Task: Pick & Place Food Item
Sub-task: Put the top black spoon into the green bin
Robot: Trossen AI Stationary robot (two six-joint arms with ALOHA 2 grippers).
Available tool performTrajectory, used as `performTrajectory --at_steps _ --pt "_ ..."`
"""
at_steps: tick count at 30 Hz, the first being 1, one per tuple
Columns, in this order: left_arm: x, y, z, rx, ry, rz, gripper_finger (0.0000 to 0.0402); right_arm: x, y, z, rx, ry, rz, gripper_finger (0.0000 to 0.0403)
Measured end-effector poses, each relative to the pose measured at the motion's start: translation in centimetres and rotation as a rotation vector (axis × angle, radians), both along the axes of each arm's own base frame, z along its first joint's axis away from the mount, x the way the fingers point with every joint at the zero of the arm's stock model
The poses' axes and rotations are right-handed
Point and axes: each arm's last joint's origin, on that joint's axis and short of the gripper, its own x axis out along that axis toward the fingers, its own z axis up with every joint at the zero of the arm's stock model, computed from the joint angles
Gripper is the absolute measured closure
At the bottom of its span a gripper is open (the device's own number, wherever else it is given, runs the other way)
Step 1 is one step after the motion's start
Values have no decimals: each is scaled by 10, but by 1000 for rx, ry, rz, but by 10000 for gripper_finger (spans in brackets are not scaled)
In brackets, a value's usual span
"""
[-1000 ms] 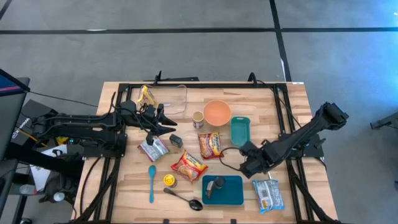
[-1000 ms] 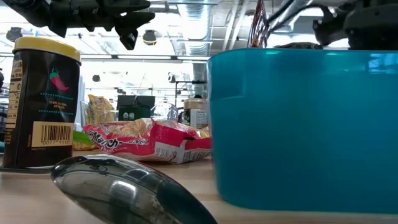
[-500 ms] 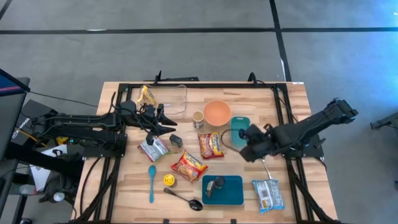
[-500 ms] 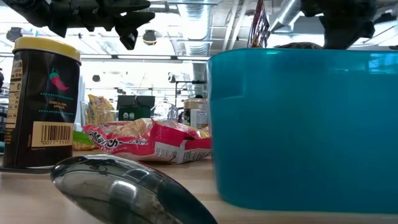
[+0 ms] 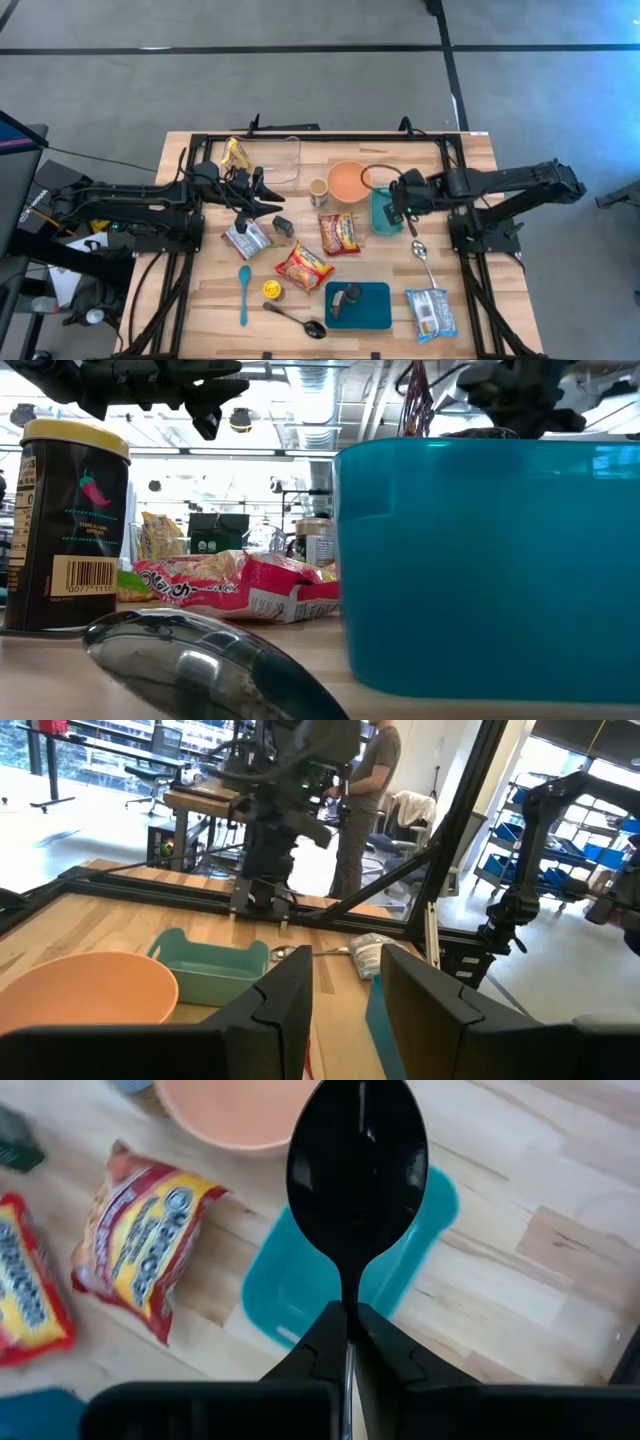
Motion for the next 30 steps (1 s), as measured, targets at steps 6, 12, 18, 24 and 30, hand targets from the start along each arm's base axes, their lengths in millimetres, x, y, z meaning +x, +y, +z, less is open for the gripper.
performTrajectory --at_steps 6,12,18,24,30 --pt "0 0 0 0 0 0 286 3 -25 -1 73 1 -45 397" --pt "0 0 0 0 0 0 286 3 -42 -1 136 -17 -80 397" --pt "0 0 0 0 -1 0 286 13 -47 -10 166 10 -59 397" --pt "0 0 0 0 -1 0 286 34 -50 -36 182 125 -1 397" --pt "0 0 0 0 -1 0 286 48 -62 -57 235 177 6 397"
